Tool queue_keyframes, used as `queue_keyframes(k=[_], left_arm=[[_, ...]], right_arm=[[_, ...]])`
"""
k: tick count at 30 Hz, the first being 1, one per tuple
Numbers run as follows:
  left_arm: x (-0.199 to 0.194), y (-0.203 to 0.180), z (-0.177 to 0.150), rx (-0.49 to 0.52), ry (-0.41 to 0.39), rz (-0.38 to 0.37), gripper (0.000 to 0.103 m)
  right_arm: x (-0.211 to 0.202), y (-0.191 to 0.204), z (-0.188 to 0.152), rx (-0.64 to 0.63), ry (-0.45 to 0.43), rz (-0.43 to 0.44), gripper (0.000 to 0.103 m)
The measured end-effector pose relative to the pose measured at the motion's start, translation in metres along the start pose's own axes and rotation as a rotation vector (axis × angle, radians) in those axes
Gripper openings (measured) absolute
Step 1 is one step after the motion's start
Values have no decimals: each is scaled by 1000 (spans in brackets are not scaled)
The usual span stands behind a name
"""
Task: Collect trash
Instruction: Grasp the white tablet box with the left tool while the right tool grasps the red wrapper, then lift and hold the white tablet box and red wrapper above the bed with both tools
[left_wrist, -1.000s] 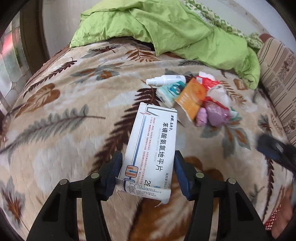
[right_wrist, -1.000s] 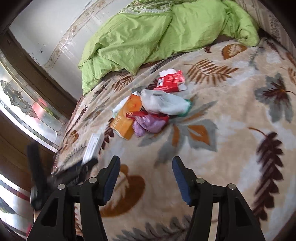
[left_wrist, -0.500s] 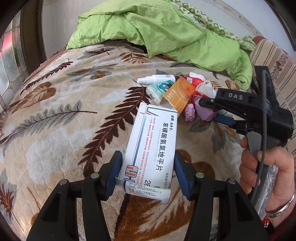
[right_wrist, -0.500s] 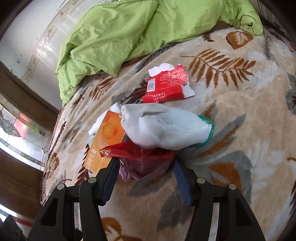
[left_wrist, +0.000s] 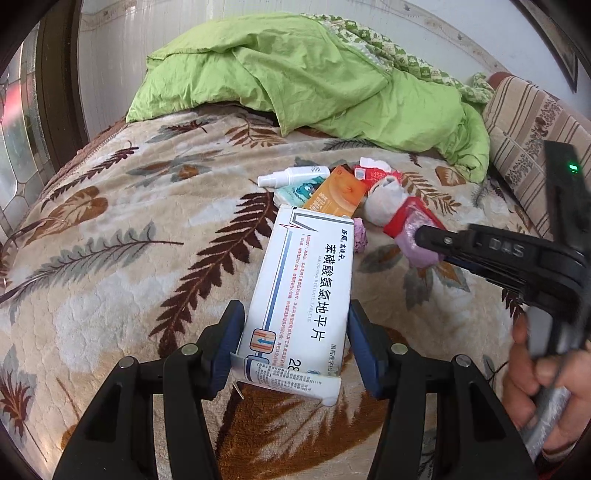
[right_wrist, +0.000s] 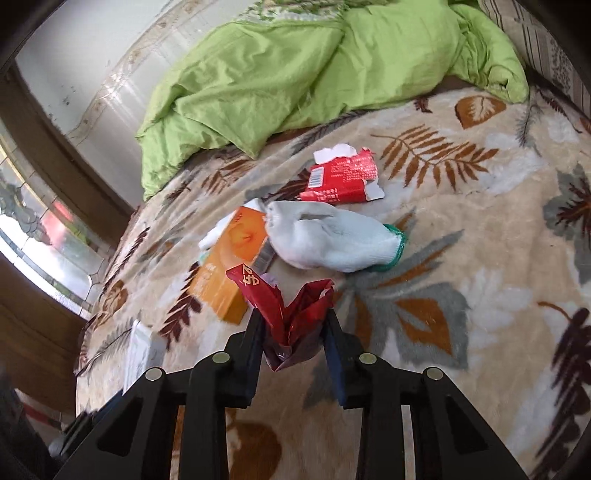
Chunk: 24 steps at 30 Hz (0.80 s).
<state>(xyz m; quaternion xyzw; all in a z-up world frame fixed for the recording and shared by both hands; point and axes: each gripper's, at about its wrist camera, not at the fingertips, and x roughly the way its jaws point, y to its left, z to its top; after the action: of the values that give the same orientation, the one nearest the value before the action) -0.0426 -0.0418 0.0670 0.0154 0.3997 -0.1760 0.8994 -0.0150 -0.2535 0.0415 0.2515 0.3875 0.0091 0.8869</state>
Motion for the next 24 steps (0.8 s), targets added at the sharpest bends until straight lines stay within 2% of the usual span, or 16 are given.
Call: queue_keyframes(k=[8,13,24], left_arm=[[-24,-8,-10,44,-80,41,55],[-35,-8,-21,46,-89,52,55],[-34,-18,-23,86,-110,76,55]], right_arm=[[-68,24,-38,-108,-125,-5,33],[-100,31,-59,-151,-184,-15,33],[-104,32,-67,-165,-188,-25,33]])
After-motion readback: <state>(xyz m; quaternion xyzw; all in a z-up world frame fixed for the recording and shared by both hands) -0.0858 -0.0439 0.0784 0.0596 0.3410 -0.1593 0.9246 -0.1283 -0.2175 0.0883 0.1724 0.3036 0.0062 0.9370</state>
